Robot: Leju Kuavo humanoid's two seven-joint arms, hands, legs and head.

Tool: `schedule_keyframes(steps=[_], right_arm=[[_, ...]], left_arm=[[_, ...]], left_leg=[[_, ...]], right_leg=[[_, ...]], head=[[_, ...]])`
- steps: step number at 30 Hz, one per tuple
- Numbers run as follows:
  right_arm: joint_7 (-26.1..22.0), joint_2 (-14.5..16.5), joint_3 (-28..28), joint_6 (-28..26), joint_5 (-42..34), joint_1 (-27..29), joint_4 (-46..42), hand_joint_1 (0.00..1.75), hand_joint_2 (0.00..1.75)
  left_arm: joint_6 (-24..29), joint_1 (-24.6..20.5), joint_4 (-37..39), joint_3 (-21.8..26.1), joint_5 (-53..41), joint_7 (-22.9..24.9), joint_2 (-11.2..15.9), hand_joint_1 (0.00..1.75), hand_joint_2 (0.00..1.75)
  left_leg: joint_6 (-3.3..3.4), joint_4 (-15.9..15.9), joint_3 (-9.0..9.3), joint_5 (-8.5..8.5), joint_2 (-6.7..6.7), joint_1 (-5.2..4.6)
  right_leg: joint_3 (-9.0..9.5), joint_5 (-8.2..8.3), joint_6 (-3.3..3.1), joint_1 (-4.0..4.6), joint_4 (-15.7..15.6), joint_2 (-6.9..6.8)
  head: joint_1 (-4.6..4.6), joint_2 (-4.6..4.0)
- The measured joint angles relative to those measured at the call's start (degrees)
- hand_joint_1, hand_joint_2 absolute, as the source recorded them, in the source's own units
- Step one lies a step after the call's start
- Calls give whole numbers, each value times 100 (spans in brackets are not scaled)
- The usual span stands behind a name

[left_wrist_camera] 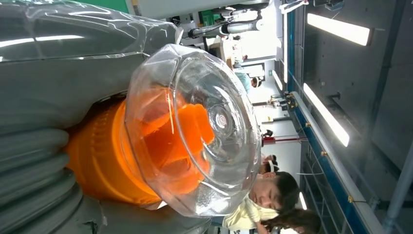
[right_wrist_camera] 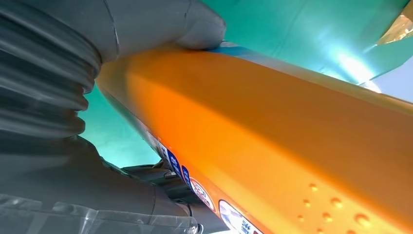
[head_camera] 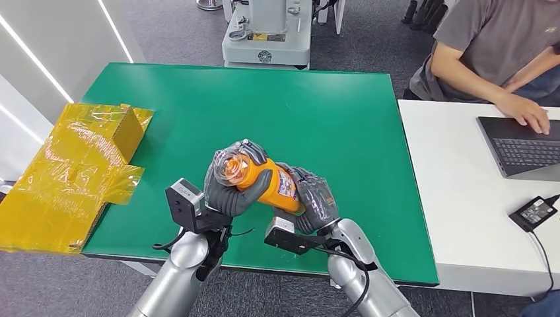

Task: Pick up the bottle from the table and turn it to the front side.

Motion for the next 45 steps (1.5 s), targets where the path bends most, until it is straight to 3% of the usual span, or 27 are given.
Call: schedule_keyframes(steps=[3,4,17,29,34,41,45], right_arm=[[18,1,1,-39,-1,1,0,5,175],[32,4,4,-67,7,3,0,0,175],[161,122,41,-739,-324,212,-223,0,175],[-822,114,60,-844,-2167,638,-1478,0,175],[-1269,97,111,-1375,-2366,872,-2269,0,175],[-1469,59,210,-1785,-2752,1096,-2880,0,175],[-1213,37,254,-1853,-2687,1189,-2989,0,175]], left_arm=[[3,2,4,0,4,0,-14,175,175],[11,2,4,1,-2,0,-17,175,175],[140,20,18,13,-71,4,-19,175,175],[357,40,38,35,51,-17,55,175,175],[497,41,51,36,165,-60,96,175,175],[677,54,51,44,214,-100,137,175,175],[773,55,50,48,152,-113,159,175,175]], left_leg=[[0,0,0,0,0,0],[0,0,0,0,0,0],[0,0,0,0,-1,0],[0,-1,1,0,1,0],[0,-1,0,0,1,0],[0,-1,1,0,0,0],[0,-1,1,0,1,0]], right_leg=[[0,0,0,0,0,0],[0,0,0,0,0,0],[0,0,0,0,0,-1],[-2,0,0,0,0,1],[-2,-1,0,0,0,1],[-1,0,0,0,0,1],[-1,0,0,0,1,1]], head=[[0,0],[0,0],[0,0],[0,0],[0,0],[0,0],[0,0]])
